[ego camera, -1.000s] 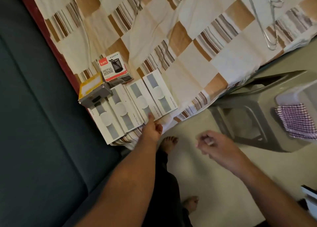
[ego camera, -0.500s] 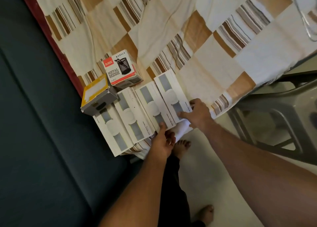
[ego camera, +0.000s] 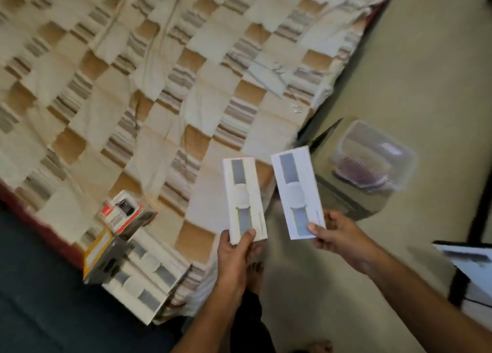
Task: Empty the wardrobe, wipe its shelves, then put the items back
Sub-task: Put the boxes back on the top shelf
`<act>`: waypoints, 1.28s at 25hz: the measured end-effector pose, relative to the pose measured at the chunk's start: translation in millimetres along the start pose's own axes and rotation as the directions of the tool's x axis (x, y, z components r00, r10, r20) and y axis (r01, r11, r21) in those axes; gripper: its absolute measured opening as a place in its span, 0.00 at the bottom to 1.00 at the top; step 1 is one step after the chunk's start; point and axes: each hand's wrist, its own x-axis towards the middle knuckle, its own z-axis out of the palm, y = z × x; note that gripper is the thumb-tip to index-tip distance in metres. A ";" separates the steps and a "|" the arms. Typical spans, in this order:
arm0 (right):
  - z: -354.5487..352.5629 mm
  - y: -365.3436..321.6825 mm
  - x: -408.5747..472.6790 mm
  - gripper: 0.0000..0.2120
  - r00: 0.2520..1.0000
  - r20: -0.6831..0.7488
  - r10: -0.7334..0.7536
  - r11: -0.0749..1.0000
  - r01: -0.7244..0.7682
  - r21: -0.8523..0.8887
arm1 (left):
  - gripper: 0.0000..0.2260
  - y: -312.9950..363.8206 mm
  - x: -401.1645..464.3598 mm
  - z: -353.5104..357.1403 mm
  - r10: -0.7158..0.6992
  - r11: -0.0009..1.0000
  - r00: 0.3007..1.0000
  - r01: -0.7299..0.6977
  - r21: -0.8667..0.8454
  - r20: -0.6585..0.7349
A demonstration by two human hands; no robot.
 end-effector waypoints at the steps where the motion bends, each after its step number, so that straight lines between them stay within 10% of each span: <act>1: -29.1 -1.5 -32.1 0.31 0.999 -0.048 -0.019 0.998 0.022 0.064 | 0.13 1.2 -16.1 24.1 0.005 0.996 0.995 -0.014 0.091 0.095; 4: -97.1 7.4 -112.4 0.43 0.984 -0.157 -0.081 0.967 0.116 0.227 | 0.12 -5.0 -60.8 91.2 0.020 0.949 0.938 -0.126 0.288 0.347; 8: -196.7 45.1 -227.0 0.19 0.906 -0.397 -0.143 0.872 0.305 0.382 | 0.25 -49.5 -161.3 202.3 -0.041 0.857 0.755 -0.310 0.412 0.654; 14: -317.5 125.3 -396.1 0.17 0.628 -0.757 -0.179 0.725 0.605 0.330 | 0.23 -169.2 -316.9 326.1 -0.206 0.793 0.413 -0.461 0.399 0.887; 22: -409.3 236.1 -594.7 0.19 0.078 -0.996 0.035 0.612 0.786 0.083 | 0.18 -335.8 -518.7 419.0 -0.437 0.775 -0.016 -0.515 0.367 0.900; 32: -461.3 297.6 -720.9 0.17 -0.401 -0.806 0.436 0.664 0.748 -0.012 | 0.18 -475.3 -698.4 494.9 -0.643 0.687 -0.349 -0.656 0.312 0.682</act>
